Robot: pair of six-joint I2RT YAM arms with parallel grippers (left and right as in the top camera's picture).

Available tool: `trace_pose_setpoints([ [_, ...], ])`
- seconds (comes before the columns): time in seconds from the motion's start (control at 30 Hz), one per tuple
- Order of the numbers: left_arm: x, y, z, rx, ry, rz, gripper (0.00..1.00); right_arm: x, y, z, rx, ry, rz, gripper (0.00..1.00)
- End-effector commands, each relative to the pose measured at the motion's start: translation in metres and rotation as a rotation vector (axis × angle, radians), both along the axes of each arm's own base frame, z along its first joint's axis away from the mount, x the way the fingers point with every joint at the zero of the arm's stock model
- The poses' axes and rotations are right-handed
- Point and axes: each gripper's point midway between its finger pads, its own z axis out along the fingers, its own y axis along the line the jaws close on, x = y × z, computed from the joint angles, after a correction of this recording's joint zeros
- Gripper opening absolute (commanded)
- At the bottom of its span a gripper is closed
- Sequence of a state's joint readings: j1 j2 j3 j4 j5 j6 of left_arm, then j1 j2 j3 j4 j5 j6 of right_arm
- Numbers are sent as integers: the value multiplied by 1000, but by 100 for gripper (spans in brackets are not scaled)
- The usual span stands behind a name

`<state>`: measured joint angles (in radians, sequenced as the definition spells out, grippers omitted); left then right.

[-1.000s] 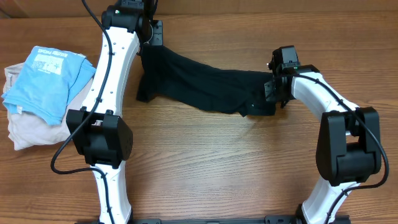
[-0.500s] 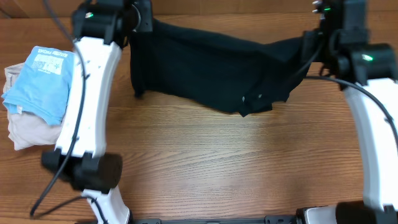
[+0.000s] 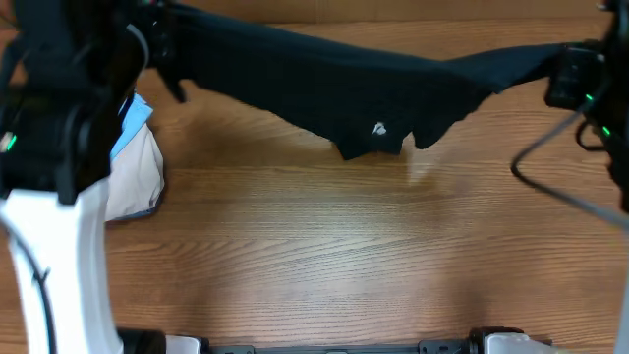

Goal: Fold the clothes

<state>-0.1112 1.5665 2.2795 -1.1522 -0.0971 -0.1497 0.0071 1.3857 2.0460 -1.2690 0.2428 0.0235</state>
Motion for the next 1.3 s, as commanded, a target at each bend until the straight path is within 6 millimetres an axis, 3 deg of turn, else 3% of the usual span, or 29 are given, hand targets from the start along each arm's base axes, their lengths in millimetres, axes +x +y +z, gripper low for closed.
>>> trace_pose_setpoints([
  [0.0, -36, 1, 32, -4, -80, -18, 6, -33, -5, 38, -2, -122, -23, 4],
  [0.27, -74, -5, 37, -27, -73, -74, 10, -68, -3, 63, -3, -216, -10, 4],
  [0.37, -74, -6, 34, -29, -59, -80, 11, -67, -2, 66, -5, -226, -4, 4],
  [0.47, -63, -9, 26, -32, -34, -88, 12, -46, 7, 54, -3, -178, 57, 4],
  [0.6, -31, -13, 4, -34, 31, -85, 12, -5, 11, 23, 10, -75, 74, 4],
  [0.73, 18, -18, -33, -26, 115, -83, 11, 52, 13, -20, 16, 38, 85, 4],
  [0.83, 74, -24, -61, -26, 121, -80, 4, 108, 12, -47, 9, 49, 86, 4],
  [0.9, 114, -27, -74, -26, 83, -77, 4, 142, 9, -54, -5, 6, 72, 4],
  [0.97, 152, -25, -80, -14, 14, -48, 4, 169, 8, -49, -1, -73, 61, 4],
  [1.07, 181, -19, -75, 1, -80, 3, 8, 180, 8, -25, 42, -191, 38, 4],
  [1.13, 186, -15, -60, 16, -145, 17, 8, 177, 2, 1, 31, -267, 6, 4],
  [1.27, 177, -10, -22, 14, -240, 39, 9, 156, -23, 42, -23, -342, -116, 4],
])
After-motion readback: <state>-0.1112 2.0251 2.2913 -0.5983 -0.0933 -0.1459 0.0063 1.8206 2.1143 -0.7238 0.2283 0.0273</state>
